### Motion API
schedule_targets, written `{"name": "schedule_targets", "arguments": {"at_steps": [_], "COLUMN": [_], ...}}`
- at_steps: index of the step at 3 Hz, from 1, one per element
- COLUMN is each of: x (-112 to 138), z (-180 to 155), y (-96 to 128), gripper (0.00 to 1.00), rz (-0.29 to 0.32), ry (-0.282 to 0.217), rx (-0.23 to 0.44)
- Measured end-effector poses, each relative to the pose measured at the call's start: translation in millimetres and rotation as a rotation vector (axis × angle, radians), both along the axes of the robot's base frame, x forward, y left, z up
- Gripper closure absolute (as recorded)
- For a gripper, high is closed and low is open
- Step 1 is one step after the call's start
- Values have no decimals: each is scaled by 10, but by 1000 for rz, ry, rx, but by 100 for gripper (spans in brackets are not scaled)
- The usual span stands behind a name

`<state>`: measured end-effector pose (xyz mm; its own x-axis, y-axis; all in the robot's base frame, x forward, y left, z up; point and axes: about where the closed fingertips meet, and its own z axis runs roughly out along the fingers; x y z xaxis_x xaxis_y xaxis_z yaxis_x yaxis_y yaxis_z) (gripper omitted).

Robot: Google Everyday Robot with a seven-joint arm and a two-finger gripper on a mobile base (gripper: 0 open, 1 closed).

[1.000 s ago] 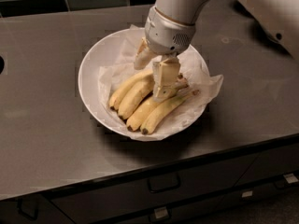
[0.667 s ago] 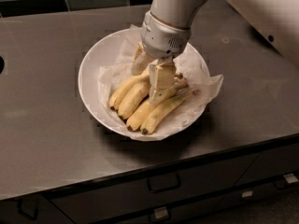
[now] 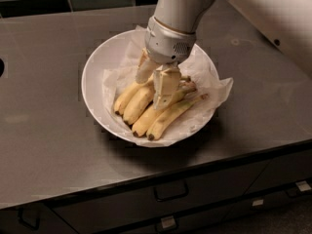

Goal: Pick banana from white bowl

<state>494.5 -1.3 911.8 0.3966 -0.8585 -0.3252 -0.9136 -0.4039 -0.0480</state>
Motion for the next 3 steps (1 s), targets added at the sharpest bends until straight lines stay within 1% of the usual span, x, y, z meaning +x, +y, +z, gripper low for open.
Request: {"name": "schedule_targets", "arguments": {"at_steps": [3], "x": [41], "z": [-97], "y": [52], "gripper": [43], "rz": [19], "ry": [18], "rx": [-6]}}
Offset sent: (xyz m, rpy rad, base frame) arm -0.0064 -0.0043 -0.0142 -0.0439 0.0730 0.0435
